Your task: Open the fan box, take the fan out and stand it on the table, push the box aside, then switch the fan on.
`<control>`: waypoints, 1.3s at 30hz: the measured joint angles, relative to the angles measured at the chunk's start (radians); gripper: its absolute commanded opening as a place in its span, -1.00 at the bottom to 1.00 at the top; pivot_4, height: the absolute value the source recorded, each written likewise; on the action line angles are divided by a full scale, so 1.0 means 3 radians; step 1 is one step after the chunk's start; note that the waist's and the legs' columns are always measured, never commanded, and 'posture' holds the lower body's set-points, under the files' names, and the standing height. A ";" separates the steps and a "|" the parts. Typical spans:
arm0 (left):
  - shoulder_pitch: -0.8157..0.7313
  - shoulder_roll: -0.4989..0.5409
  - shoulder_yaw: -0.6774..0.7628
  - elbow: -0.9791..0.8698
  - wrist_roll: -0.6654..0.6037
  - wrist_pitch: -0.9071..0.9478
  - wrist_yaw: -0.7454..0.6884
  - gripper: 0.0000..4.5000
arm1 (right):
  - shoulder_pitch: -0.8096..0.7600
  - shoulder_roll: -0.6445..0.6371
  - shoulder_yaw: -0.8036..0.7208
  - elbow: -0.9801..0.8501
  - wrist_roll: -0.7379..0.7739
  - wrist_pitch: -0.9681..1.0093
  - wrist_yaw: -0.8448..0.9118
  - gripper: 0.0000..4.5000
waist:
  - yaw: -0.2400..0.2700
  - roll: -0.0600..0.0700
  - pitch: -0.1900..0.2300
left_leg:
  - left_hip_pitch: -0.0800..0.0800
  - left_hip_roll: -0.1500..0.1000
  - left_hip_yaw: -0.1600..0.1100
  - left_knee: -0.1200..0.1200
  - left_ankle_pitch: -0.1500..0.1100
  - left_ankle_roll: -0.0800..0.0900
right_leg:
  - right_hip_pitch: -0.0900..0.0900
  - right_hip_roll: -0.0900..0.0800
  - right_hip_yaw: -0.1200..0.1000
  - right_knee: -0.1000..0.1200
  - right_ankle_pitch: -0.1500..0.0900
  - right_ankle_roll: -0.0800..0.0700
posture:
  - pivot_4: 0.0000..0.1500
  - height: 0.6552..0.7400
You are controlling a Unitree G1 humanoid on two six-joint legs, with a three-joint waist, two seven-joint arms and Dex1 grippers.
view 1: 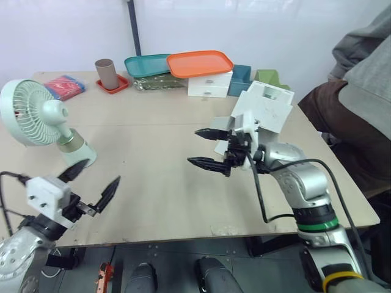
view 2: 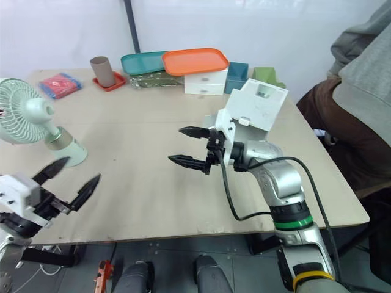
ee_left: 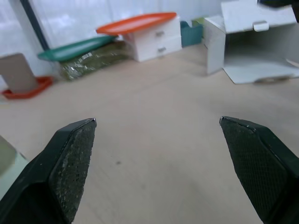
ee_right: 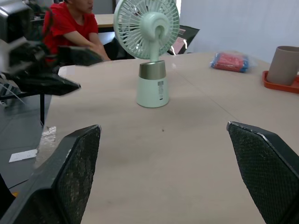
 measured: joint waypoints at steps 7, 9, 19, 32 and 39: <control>-0.0125 -0.0283 0.0543 -0.0174 0.0069 0.0155 0.0872 1.00 | -0.0245 0.0166 0.0162 0.0517 -0.0221 -0.0257 0.0090 0.96 | -0.0006 0.0000 0.0000 | 0.0003 0.0000 -0.0004 0.0001 0.0001 0.0002 | 0.0003 0.0003 -0.0001 0.0001 0.0003 -0.0001 | 1.00 1.00; -0.0235 -0.0299 0.0666 -0.0132 0.0030 0.0205 0.1038 1.00 | -0.0256 0.0187 0.0191 0.0594 -0.0286 -0.0311 0.0100 0.96 | 0.0002 0.0000 0.0000 | 0.0000 -0.0001 -0.0005 0.0002 0.0001 0.0002 | 0.0002 0.0003 -0.0001 0.0001 0.0002 0.0000 | 1.00 1.00; -0.0675 -0.0151 0.0899 0.0186 -0.0501 0.0516 0.1282 1.00 | -0.0240 0.0154 0.0202 0.0594 -0.0384 -0.0350 0.0143 0.96 | 0.0003 -0.0001 -0.0001 | 0.0000 -0.0001 -0.0005 0.0003 0.0001 0.0001 | 0.0002 0.0003 -0.0001 0.0001 0.0004 0.0003 | 1.00 1.00; -0.1222 0.0411 0.0802 0.0926 -0.0628 0.0862 0.1149 1.00 | -0.0090 0.0069 0.0208 0.0474 -0.0551 -0.0341 -0.0063 0.96 | 0.0007 -0.0001 0.0000 | -0.0002 0.0000 -0.0007 -0.0003 0.0000 -0.0004 | -0.0002 0.0004 -0.0003 0.0001 0.0007 0.0012 | 1.00 1.00; -0.1327 0.0447 0.0686 0.1093 -0.0584 0.0931 0.1118 1.00 | -0.0088 0.0071 0.0208 0.0457 -0.0557 -0.0341 -0.0088 0.96 | 0.0010 -0.0001 0.0000 | -0.0002 -0.0001 -0.0008 -0.0003 0.0000 -0.0004 | -0.0001 0.0003 -0.0004 0.0001 0.0007 0.0012 | 1.00 1.00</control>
